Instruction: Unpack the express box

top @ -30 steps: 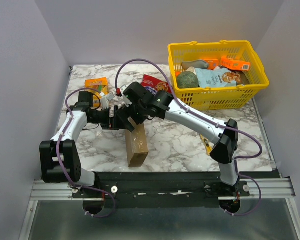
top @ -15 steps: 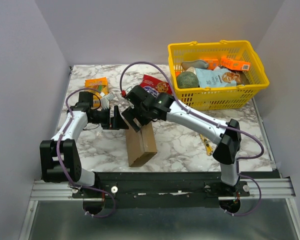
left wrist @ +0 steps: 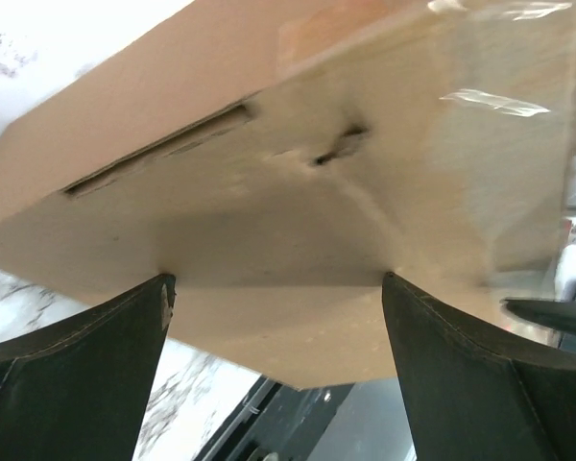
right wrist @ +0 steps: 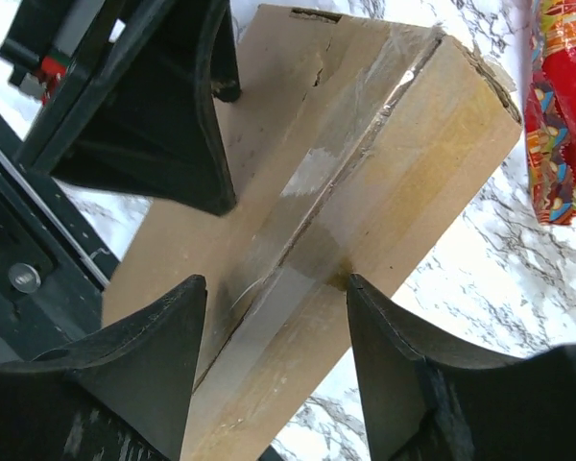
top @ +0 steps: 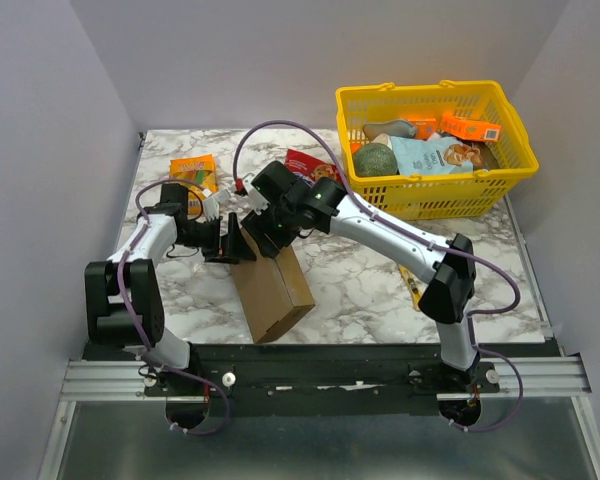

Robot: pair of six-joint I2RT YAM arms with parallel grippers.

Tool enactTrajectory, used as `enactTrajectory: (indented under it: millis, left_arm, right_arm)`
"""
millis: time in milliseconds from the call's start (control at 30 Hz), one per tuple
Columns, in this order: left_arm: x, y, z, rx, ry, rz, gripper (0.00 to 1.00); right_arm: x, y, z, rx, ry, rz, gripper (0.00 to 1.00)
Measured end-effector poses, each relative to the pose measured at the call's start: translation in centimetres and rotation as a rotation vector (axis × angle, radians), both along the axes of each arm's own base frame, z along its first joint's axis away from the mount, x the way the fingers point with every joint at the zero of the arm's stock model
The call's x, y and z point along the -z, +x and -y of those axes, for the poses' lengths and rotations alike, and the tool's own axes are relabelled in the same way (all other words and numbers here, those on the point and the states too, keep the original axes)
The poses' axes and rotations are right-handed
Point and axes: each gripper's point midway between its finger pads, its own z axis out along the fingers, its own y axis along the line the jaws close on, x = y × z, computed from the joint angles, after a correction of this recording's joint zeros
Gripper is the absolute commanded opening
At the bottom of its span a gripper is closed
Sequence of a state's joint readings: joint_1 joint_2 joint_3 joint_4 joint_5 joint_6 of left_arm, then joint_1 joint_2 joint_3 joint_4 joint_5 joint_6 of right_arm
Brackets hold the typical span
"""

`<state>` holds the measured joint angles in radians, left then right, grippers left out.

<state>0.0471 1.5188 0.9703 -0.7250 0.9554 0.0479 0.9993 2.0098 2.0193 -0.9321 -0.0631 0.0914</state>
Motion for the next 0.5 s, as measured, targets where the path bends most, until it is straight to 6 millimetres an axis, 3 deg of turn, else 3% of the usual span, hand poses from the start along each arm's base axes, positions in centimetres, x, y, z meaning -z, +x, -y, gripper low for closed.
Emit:
enactTrajectory:
  millis: [200, 333, 400, 500]
  left_arm:
    - [3.0, -0.2, -1.0, 0.017, 0.055, -0.129, 0.99]
    - [3.2, -0.1, -1.1, 0.029, 0.055, -0.192, 0.99]
    - [3.2, -0.1, -1.1, 0.035, 0.055, -0.208, 0.99]
    - [5.1, -0.1, -1.7, 0.055, 0.121, -0.215, 0.99]
  right_arm:
    - [0.9, 0.2, 1.9, -0.011, -0.038, 0.0, 0.66]
    - [1.2, 1.3, 3.3, 0.02, -0.023, -0.026, 0.66]
    - [1.8, 1.9, 4.6, 0.048, -0.022, -0.05, 0.66]
    - [3.8, 3.5, 8.1, 0.121, -0.068, -0.093, 0.66]
